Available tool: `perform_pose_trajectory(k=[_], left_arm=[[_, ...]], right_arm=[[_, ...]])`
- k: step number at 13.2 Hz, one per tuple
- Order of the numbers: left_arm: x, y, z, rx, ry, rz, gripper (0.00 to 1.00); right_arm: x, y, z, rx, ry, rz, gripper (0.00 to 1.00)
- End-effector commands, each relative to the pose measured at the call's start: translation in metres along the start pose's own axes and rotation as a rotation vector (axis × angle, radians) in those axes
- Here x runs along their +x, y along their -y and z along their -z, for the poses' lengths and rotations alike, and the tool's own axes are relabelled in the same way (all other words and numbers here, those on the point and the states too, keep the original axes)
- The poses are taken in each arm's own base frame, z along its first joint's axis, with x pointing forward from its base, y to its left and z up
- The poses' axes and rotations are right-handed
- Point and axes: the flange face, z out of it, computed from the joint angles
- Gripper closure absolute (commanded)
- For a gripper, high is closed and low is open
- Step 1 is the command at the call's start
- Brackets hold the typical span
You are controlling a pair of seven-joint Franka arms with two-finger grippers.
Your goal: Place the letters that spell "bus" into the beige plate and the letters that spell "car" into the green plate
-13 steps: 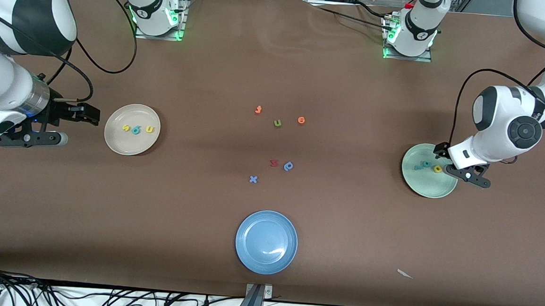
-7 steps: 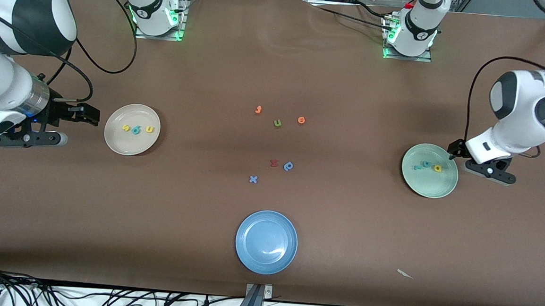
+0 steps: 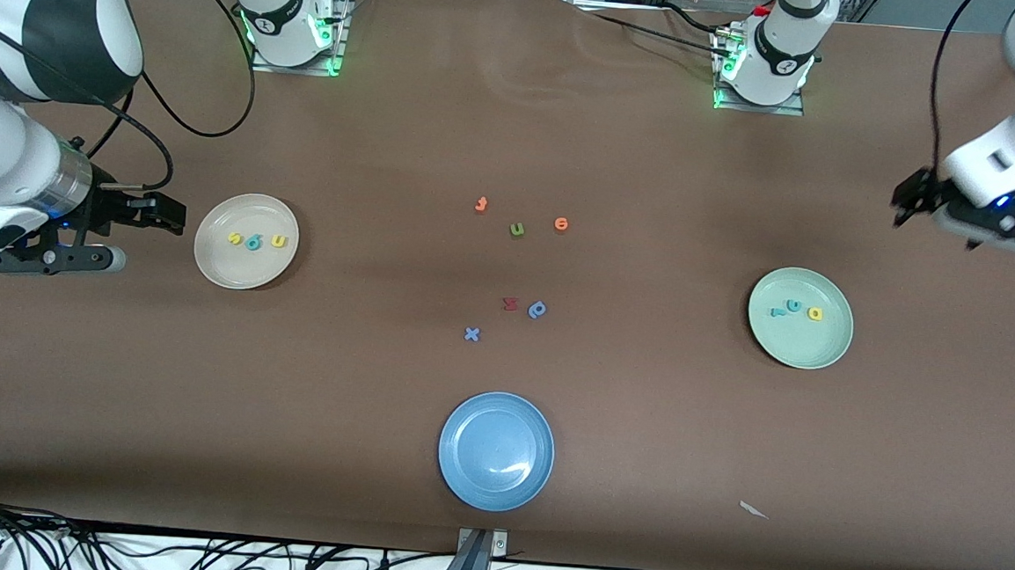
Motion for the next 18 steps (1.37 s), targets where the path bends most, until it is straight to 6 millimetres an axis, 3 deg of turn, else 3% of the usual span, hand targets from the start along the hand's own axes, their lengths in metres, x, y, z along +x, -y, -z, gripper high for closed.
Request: perform_pose_trajectory(k=[1,5,7,11,18], left_arm=[[-0.002,0.006,0.068,-0.042,0.012,0.031,0.00],[-0.009,0.002,0.119,-0.101,0.016,0.072,0.00],[0.006,-0.006,0.106,-0.149,0.078,0.168,0.00],[0.017,-0.002,0.111,-0.209,0.116,0.337,0.00],[0.023,-0.015,0.109,-0.179,0.127,0.306,0.00]], right_arm=[[-0.004,-0.003,0.003,0.002,-0.008,0.003,0.01],[-0.004,-0.003,0.004,0.003,-0.010,0.003,0.01],[-0.004,-0.003,0.003,0.003,-0.008,0.003,0.01],[-0.004,-0.003,0.003,0.003,-0.008,0.004,0.01],[-0.004,-0.004,0.002,0.003,-0.007,0.009,0.01]])
